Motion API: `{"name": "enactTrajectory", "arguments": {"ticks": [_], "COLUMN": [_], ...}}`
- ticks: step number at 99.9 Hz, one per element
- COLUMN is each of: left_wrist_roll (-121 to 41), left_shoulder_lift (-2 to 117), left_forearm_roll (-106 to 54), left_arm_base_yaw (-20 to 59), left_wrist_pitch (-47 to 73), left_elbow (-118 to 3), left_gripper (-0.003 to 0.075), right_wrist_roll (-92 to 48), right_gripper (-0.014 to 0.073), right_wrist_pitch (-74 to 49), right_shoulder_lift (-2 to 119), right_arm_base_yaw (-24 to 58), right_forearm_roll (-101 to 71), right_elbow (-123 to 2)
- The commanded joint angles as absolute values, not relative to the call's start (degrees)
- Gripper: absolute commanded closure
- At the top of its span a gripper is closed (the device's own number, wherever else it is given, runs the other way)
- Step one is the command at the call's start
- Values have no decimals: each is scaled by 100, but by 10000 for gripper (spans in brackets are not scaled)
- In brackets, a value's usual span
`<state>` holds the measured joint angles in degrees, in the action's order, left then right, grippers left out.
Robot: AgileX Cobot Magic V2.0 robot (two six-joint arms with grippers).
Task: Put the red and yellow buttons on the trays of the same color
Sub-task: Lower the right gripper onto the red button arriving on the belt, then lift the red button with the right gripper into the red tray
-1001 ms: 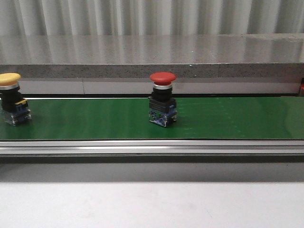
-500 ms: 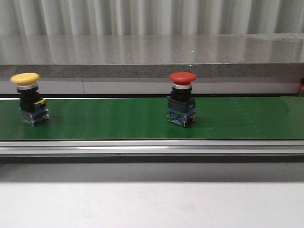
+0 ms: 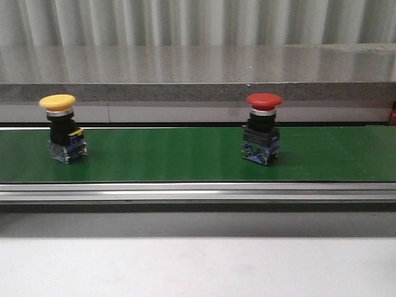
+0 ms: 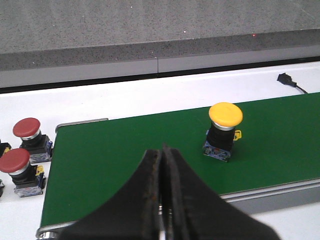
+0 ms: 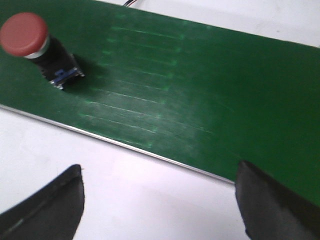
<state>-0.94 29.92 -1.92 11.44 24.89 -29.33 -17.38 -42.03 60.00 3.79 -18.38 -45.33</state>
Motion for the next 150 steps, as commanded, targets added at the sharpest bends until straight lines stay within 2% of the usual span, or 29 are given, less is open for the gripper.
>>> {"name": "enactTrajectory", "arguments": {"ticks": [1,31,78,85,97,102,107,126,150], "left_wrist_roll": [-105,-105,-105,-105,-105,-105,-105,-105,-105], "left_shoulder_lift": [3002,3002,3002,3002,3002,3002,3002,3002,3002], "left_forearm_roll": [-237,-237,-237,-237,-237,-237,-237,-237,-237], "left_arm_base_yaw": [1189,1189,1189,1189,1189,1189,1189,1189,1189], "left_wrist_pitch": [2026,2026,2026,2026,2026,2026,2026,2026,2026], "left_elbow": [-3086,-3086,-3086,-3086,-3086,-3086,-3086,-3086,-3086], "left_gripper": [740,740,740,740,740,740,740,740,740], "right_wrist_roll": [-1843,-1843,-1843,-1843,-1843,-1843,-1843,-1843,-1776], "right_gripper": [-19,-19,-5,84,382,478,532,543,543], "right_wrist_pitch": [-3735,-3414,-3389,-3402,-3457,-3540,-3680,-4548,-5037], "right_shoulder_lift": [6154,7172,8587,8646,8666,8666,8666,8666,8673], "right_arm_base_yaw": [653,1373,1454,1454,1454,1448,1423,912,-673], "right_forearm_roll": [-1974,-1974,-1974,-1974,-1974,-1974,-1974,-1650,-1608], "right_elbow": [-4692,-5105,-6186,-6191,-6203,-6252,-6340,-6987,-7910]}}
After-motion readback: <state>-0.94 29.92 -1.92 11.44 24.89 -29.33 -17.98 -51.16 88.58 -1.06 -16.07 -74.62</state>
